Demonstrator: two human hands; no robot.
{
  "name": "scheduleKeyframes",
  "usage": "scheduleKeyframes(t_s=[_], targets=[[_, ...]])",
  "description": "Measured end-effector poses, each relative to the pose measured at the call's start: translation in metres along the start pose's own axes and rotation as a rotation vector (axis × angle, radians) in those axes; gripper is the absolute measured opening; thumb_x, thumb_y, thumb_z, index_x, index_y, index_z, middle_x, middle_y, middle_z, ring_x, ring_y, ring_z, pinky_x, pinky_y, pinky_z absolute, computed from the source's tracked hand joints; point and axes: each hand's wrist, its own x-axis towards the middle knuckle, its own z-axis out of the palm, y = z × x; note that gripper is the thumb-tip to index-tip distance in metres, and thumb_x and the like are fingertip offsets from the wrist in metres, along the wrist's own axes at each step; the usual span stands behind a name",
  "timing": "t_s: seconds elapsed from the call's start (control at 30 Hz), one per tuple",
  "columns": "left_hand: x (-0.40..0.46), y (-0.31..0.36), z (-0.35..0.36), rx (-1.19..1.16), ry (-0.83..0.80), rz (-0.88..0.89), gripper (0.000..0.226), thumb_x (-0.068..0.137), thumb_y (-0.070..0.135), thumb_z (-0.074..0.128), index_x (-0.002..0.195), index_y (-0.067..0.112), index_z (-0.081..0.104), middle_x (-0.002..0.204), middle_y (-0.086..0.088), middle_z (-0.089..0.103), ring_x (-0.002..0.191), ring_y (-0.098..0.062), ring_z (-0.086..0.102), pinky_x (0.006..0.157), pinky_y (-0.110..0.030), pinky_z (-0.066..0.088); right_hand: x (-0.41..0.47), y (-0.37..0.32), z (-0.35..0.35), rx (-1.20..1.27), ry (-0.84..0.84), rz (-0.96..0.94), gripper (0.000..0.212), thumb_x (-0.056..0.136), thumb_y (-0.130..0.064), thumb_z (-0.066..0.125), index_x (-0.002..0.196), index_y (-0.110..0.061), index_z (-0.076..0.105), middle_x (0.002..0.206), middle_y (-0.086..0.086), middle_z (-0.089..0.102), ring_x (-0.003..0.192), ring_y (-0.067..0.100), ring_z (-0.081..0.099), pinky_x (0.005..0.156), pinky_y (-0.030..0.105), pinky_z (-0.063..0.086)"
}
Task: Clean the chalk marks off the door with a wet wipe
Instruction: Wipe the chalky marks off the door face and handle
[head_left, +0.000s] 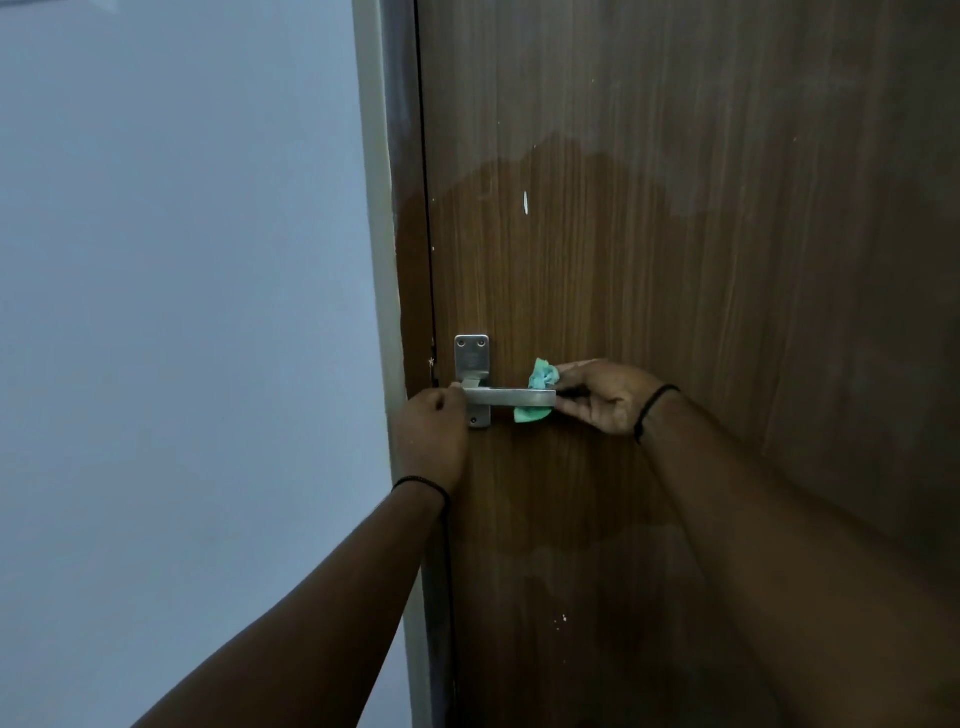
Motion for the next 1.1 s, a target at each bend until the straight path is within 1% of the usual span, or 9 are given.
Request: scheduleKeyframes(t_s=[0.1, 0.23, 0.33, 0.4, 0.53, 0.7, 0.87, 0.97, 1.1], targets=[[-0.002, 0.004, -0.004, 0.05, 0.009, 0.053, 0.029, 0.097, 0.036, 0.053, 0.073, 0.029, 0.067, 0.068, 0.007, 0.067, 0.067, -0.006, 0.061, 0.053, -0.009, 0.038, 0.002, -0.002, 0.002, -0.161, -0.035, -0.054, 0.026, 0.096, 0.003, 0.046, 0.119, 0.005, 0.059, 0.111, 0.019, 0.065, 0.095, 0.024, 0.067, 0.063, 0.026, 0.061], [-0.001, 0.005, -0.004, 0.065, 0.011, 0.085, 0.03, 0.095, 0.036, 0.057, 0.068, 0.028, 0.068, 0.062, 0.008, 0.065, 0.059, -0.001, 0.058, 0.046, -0.009, 0.038, 0.005, -0.024, 0.015, -0.387, -0.153, 0.02, 0.026, 0.096, -0.003, 0.046, 0.119, 0.001, 0.058, 0.122, 0.019, 0.059, 0.099, 0.024, 0.065, 0.066, 0.027, 0.06], [-0.001, 0.002, -0.002, 0.068, 0.027, 0.114, 0.03, 0.095, 0.034, 0.058, 0.068, 0.028, 0.068, 0.061, 0.007, 0.065, 0.055, 0.005, 0.056, 0.047, -0.006, 0.04, 0.011, -0.034, 0.047, -0.644, -0.21, -0.019, 0.014, 0.094, -0.01, 0.054, 0.105, -0.005, 0.062, 0.105, 0.01, 0.065, 0.089, 0.016, 0.064, 0.062, 0.022, 0.055], [-0.002, 0.0, -0.001, 0.072, 0.051, 0.117, 0.032, 0.096, 0.034, 0.057, 0.068, 0.025, 0.069, 0.06, 0.005, 0.064, 0.053, 0.002, 0.055, 0.048, -0.004, 0.04, 0.018, -0.033, 0.064, -0.789, -0.129, -0.089, 0.007, 0.091, -0.01, 0.061, 0.098, -0.007, 0.063, 0.097, 0.008, 0.067, 0.079, 0.013, 0.064, 0.052, 0.019, 0.052], [-0.003, 0.001, 0.0, 0.07, 0.064, 0.115, 0.032, 0.096, 0.03, 0.057, 0.065, 0.033, 0.064, 0.062, 0.009, 0.064, 0.06, 0.002, 0.059, 0.05, -0.003, 0.041, 0.018, -0.033, 0.055, -0.804, -0.16, -0.04, 0.017, 0.09, -0.01, 0.063, 0.105, -0.002, 0.064, 0.102, 0.012, 0.068, 0.085, 0.019, 0.069, 0.059, 0.023, 0.058], [-0.004, -0.004, 0.001, 0.049, 0.051, 0.103, 0.015, 0.093, 0.028, 0.061, 0.095, 0.026, 0.076, 0.07, 0.023, 0.064, 0.073, 0.017, 0.058, 0.052, 0.0, 0.04, -0.001, -0.035, 0.018, -0.843, -0.111, -0.102, 0.02, 0.092, -0.013, 0.061, 0.108, -0.002, 0.065, 0.101, 0.009, 0.068, 0.086, 0.015, 0.065, 0.067, 0.024, 0.057], [-0.003, -0.007, 0.002, 0.005, 0.028, 0.063, 0.018, 0.095, 0.029, 0.058, 0.098, 0.024, 0.075, 0.072, 0.018, 0.066, 0.073, -0.005, 0.064, 0.06, -0.016, 0.045, -0.014, -0.014, 0.013, -0.892, 0.227, -0.616, 0.007, 0.093, -0.016, 0.06, 0.092, -0.013, 0.066, 0.099, 0.004, 0.068, 0.085, 0.012, 0.062, 0.075, 0.027, 0.053], [-0.004, -0.005, 0.001, -0.041, 0.002, 0.001, 0.026, 0.096, 0.032, 0.053, 0.076, 0.032, 0.07, 0.075, 0.005, 0.07, 0.077, -0.016, 0.067, 0.063, -0.032, 0.054, -0.019, 0.012, 0.025, -1.077, 0.212, -0.789, 0.006, 0.093, -0.02, 0.059, 0.094, -0.02, 0.065, 0.103, -0.003, 0.061, 0.093, 0.009, 0.057, 0.082, 0.026, 0.048], [-0.005, 0.0, -0.001, -0.123, -0.027, -0.076, 0.031, 0.098, 0.035, 0.049, 0.072, 0.029, 0.066, 0.084, -0.005, 0.072, 0.089, -0.026, 0.069, 0.085, -0.052, 0.056, -0.011, 0.035, 0.029, -1.263, 0.277, -0.942, 0.009, 0.093, -0.024, 0.058, 0.1, -0.02, 0.063, 0.109, -0.002, 0.054, 0.099, 0.01, 0.05, 0.085, 0.027, 0.046]])
